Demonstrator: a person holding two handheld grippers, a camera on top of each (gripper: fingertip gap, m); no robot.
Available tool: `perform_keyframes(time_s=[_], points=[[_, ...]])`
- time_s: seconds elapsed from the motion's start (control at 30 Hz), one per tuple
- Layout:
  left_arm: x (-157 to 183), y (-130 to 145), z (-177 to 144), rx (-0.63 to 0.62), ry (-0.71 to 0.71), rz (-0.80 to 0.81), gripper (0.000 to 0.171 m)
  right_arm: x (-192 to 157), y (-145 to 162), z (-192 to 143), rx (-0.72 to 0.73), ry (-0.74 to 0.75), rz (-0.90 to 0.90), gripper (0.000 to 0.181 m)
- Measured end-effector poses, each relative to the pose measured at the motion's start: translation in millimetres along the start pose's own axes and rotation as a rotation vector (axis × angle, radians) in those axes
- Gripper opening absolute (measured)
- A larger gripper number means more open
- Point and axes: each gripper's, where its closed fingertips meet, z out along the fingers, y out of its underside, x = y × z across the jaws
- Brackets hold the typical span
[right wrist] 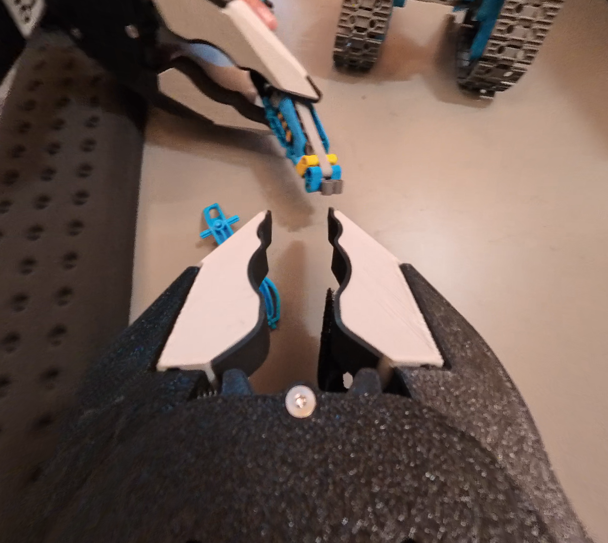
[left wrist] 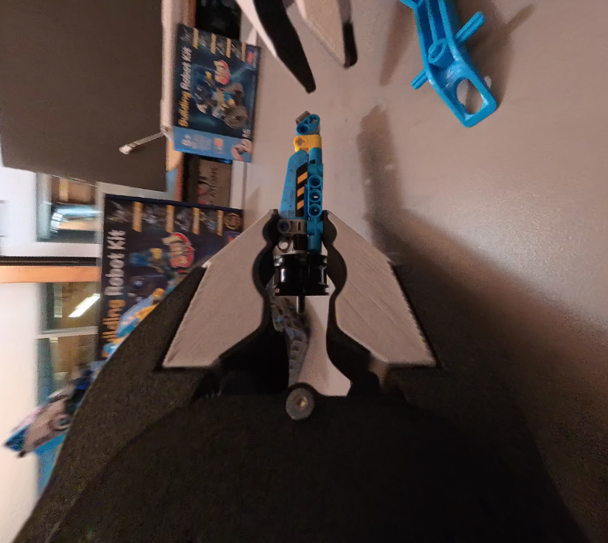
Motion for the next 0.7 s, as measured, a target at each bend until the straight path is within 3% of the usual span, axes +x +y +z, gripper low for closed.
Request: perform_keyframes(time_s=[0.1, 0.3, 0.63, 0.7], points=[[-14, -11, -5, 0.031, -0.113, 0.087, 0.024, 7, -6, -1, 0.039, 0.034, 0.008, 0.039], [-27, -28, -16, 0.082, -0.264, 0.221, 0.025, 2, -25, -14, 0.141, 0.021, -0.018, 0.031], [-35, -37, -24, 0.145, -0.311, 0.214, 0.024, -6, -36, -28, 0.25, -0.122, 0.072, 0.031], [-36, -38, -26, 0.165, -0.308, 0.198, 0.025, -14, -35, -31, 0.254, -0.206, 0.104, 0.021]])
